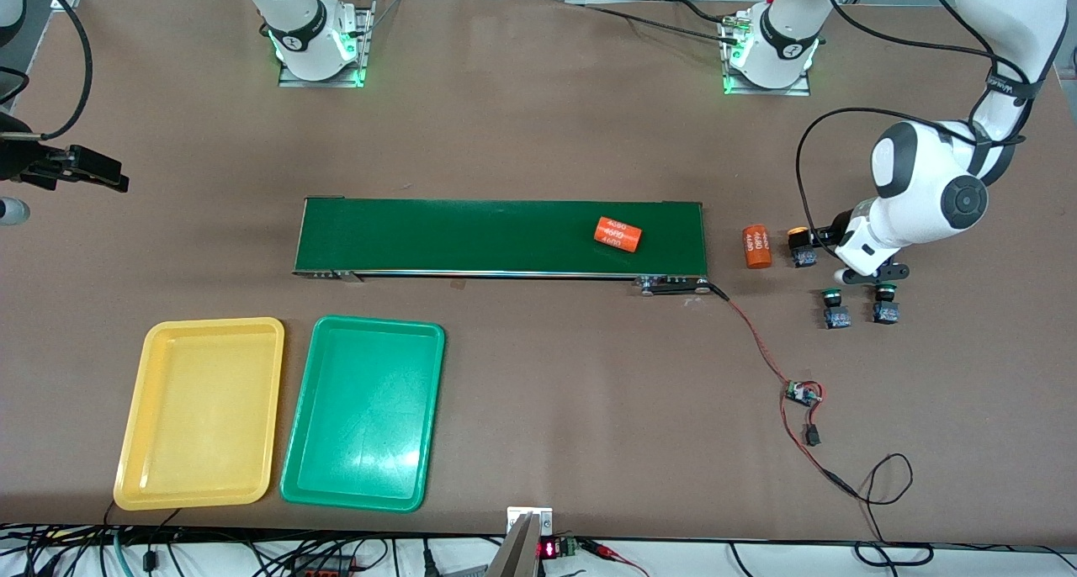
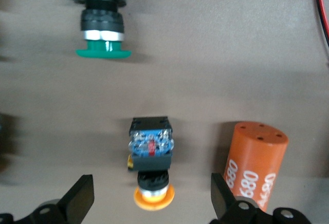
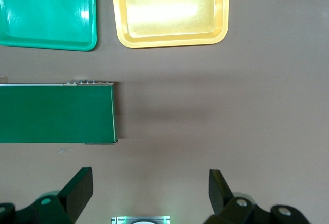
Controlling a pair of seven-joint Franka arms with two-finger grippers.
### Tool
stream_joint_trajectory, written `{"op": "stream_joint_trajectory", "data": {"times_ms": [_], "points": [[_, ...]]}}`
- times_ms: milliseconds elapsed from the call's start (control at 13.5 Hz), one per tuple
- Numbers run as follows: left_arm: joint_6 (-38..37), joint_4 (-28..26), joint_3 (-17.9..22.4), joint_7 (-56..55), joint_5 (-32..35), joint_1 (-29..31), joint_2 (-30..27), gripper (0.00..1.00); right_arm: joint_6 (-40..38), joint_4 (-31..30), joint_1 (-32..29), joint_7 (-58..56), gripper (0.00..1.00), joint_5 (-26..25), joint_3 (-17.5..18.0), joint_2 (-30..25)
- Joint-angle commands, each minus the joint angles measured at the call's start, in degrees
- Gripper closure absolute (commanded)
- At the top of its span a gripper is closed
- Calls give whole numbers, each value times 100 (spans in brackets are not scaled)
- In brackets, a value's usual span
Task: Sort buttons by color to trays
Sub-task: 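Grasp the orange-capped button with the left gripper and lift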
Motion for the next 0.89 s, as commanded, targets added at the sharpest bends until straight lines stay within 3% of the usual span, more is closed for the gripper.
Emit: {"op": "stream_joint_trajectory", "data": {"times_ms": [0, 223, 371, 520, 668, 817], "points": [[273, 18, -51, -41, 80, 28, 253, 0, -88, 63, -65, -35, 0, 72, 37, 21], [317, 36, -42, 11, 89, 20, 402, 5, -88, 46, -65, -35, 0, 72, 37, 21], [239, 27, -42, 12, 89, 20, 376, 52, -45, 37, -65, -35, 0, 55, 37, 21], [221, 27, -42, 3, 89, 20, 332, 84, -79, 46, -56, -35, 0, 28, 37, 21], [212, 36, -51, 3, 89, 20, 245, 100, -88, 46, -65, -35, 0, 28, 37, 21], [-32, 79, -51, 134, 106, 20, 0, 100, -88, 46, -56, -35, 0, 28, 37, 21]]}}
